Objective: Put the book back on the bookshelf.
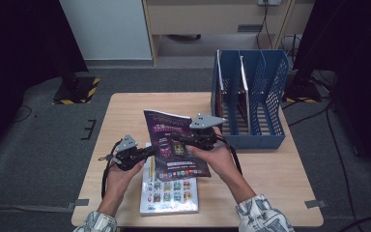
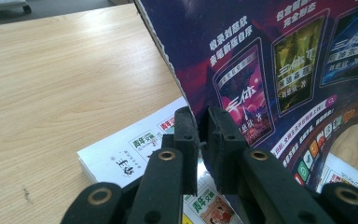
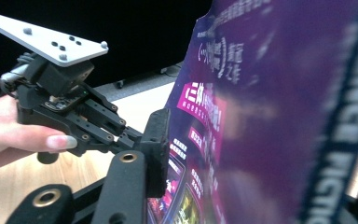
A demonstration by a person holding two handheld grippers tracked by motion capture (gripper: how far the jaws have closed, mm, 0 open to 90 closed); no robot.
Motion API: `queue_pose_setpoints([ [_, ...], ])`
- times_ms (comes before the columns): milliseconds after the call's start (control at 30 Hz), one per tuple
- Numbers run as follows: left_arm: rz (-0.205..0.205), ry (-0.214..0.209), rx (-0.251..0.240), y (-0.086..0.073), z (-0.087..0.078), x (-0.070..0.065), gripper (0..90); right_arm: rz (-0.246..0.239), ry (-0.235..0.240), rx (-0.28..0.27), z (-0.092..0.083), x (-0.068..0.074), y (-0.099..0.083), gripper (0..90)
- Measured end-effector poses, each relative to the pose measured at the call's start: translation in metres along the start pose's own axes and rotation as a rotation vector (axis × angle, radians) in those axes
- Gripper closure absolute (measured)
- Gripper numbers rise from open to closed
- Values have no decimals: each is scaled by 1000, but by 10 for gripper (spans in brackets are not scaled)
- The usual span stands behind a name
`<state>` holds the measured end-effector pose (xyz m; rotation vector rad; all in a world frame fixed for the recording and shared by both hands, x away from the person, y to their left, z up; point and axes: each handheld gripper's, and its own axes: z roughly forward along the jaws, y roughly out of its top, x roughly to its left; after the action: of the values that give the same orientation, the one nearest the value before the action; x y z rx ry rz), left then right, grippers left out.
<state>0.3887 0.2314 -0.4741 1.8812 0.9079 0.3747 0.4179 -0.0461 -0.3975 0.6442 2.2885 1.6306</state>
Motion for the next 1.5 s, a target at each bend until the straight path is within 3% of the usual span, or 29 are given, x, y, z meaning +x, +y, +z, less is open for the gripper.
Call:
queue_pose_setpoints([
  [633, 23, 2, -28, 4, -4, -4, 824, 32, 27, -22, -6, -3, 13, 619],
  [833, 28, -1, -37, 5, -5, -4, 825, 27, 19, -20, -8, -4, 17, 684],
  [1000, 26, -6, -39, 4, -5, -3, 825, 25, 7, -19, -9, -5, 17, 811],
  [1133, 29, -3, -40, 5, -5, -4, 821, 14, -26, -18, -9, -4, 18, 836],
  [1233, 4, -21, -51, 3, -5, -1, 805, 8, -41, -33, -10, -4, 17, 838],
  [1300, -7, -5, -56, 1, -6, 2, 772, 10, -40, -39, -11, -5, 16, 838],
  [1400, -45, 53, -33, -4, -7, 13, 474, 9, -45, -55, -15, -6, 18, 839],
  [1433, -66, 71, -28, -7, -8, 18, 416, 10, -47, -68, -16, -6, 19, 839],
  [1500, -64, 134, -6, -12, -11, 27, 336, 10, -52, -93, -19, -8, 21, 839],
])
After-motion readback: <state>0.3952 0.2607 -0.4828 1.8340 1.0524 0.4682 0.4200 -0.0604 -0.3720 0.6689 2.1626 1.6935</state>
